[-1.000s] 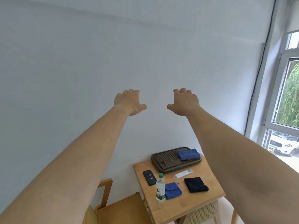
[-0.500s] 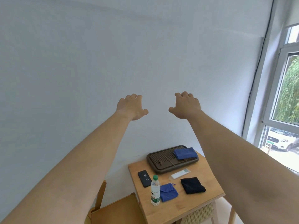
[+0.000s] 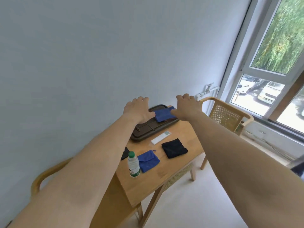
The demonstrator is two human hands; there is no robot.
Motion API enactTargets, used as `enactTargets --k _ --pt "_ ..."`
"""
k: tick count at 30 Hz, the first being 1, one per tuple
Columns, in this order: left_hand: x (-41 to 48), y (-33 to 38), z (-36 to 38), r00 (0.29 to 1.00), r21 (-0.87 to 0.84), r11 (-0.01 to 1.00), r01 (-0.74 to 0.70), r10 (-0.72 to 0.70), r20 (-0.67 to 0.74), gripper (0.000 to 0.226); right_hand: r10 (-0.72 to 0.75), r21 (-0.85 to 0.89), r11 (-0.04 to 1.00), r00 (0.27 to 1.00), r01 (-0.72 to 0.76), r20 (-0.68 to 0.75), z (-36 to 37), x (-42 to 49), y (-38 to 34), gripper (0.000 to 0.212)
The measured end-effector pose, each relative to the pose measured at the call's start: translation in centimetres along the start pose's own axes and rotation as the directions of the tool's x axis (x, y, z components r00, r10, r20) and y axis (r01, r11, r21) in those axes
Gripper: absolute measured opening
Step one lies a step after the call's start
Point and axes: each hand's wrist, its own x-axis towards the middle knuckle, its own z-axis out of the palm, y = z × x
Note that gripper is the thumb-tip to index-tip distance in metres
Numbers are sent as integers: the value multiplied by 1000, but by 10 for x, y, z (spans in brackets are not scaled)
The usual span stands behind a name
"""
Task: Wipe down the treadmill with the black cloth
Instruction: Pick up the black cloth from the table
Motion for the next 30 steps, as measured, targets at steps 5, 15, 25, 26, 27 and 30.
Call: enactTargets --k 5,15,25,26,27,30 --pt "47 11 85 990 -99 995 -5 19 143 73 81 53 994 980 -92 182 93 31 34 71" --pt "156 41 349 874 -178 984 2 85 479 56 171 84 967 861 -239 480 345 112 104 61" --pt "191 62 443 952 -184 982 32 26 304 12 242 212 911 873 -355 423 439 117 129 48" --pt "188 62 440 953 -206 977 46 19 304 9 248 227 899 864 -374 439 436 113 128 45" --pt "185 61 435 953 -234 970 69 5 304 7 256 244 885 853 -396 454 432 109 126 45" --pt "173 60 410 943 -304 950 65 41 329 6 303 313 815 819 -488 488 409 91 122 55"
